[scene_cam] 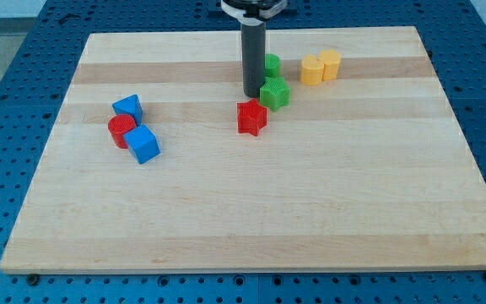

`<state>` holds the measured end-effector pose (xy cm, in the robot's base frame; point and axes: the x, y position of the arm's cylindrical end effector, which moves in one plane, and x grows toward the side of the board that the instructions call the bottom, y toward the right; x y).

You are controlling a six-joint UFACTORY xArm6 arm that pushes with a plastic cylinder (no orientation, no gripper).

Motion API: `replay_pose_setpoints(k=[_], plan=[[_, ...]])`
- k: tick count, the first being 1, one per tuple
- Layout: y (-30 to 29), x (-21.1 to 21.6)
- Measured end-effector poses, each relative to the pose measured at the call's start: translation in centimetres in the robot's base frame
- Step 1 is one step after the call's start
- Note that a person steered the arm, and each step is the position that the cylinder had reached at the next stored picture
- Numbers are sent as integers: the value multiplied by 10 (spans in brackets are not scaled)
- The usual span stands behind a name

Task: Push the green circle closer to the yellow heart

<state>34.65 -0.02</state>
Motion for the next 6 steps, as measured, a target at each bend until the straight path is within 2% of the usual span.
replay_pose_setpoints(k=[1,2,3,4,6], plan=[[-15,-3],[-53,-17],[-55,-65],[-14,-79],[4,-67]])
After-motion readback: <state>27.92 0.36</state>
